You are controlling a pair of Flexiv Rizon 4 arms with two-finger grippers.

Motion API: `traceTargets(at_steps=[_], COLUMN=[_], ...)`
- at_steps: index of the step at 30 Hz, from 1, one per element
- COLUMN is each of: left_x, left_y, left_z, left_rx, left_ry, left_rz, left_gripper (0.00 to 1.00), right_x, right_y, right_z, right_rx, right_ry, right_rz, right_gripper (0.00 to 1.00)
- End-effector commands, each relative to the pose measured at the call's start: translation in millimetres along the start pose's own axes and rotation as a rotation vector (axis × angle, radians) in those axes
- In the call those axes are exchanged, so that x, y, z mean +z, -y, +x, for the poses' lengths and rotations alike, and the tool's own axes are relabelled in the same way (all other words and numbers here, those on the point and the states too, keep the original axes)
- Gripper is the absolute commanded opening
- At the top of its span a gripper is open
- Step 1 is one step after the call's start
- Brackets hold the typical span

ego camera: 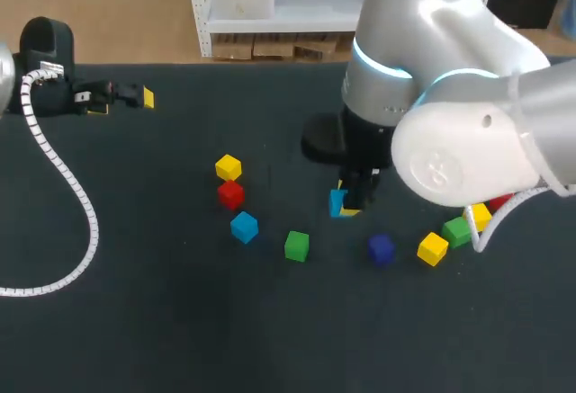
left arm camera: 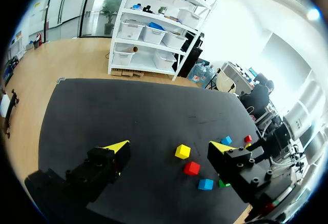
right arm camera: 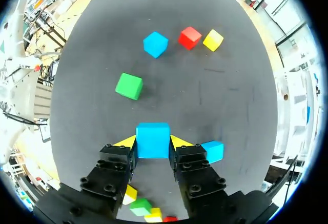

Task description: Place the blue cubes, place green cubes on the blue cubes, place the yellow cubes on the green cubes, then place the red cubes on the yellow cubes, and place purple cube on the red cubes.

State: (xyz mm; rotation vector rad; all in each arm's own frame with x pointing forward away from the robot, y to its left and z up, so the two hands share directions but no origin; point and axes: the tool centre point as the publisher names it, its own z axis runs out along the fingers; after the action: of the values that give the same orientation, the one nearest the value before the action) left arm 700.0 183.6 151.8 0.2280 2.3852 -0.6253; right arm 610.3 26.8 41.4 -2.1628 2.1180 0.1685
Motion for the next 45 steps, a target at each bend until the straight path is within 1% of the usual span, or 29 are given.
traceTargets(at_steps=[1,6,10,17,22,32,35,41,45], left_x=[-0.2,-0.2,-0.2,-0.2,-0.2,-0.2,-0.2,-0.2,-0.2], left_y=[-1.6,-1.6,-1.6,-1.6,-1.6,-1.6,-1.6,-1.6,-1.6], left_z=[1.5,1.5,1.5,1.5,1.5,1.5,1.5,1.5,1.5], left_rx=[0.002,0.002,0.002,0.002,0.002,0.002,0.002,0.002,0.002], left_ry=[0.006,0.006,0.006,0.006,0.006,0.006,0.006,0.006,0.006], left_rz=[0.008,0.008,0.008,0.008,0.008,0.008,0.008,0.008,0.008], left_gripper=[1.00,1.00,1.00,1.00,1.00,1.00,1.00,1.00,1.00], right_x=[7.9,12.2,16.1,29.3,34.7,48.9,47.6,44.0,47.4], right_y=[28.3,53.2,64.3,83.1,87.1,97.1,97.0,96.8,97.1], right_z=[-8.0,-11.1,-9.9,-2.9,-2.4,-5.3,-4.7,0.5,6.5], right_rx=[0.010,0.024,0.026,0.065,0.078,0.096,0.099,0.110,0.116], right_ry=[-0.007,-0.015,-0.029,-0.059,-0.064,-0.087,-0.092,-0.094,-0.097], right_rz=[-0.016,0.010,0.011,0.006,-0.004,0.003,0.003,0.004,0.001], right_gripper=[0.00,0.00,0.00,0.00,0.00,0.00,0.00,0.00,0.00])
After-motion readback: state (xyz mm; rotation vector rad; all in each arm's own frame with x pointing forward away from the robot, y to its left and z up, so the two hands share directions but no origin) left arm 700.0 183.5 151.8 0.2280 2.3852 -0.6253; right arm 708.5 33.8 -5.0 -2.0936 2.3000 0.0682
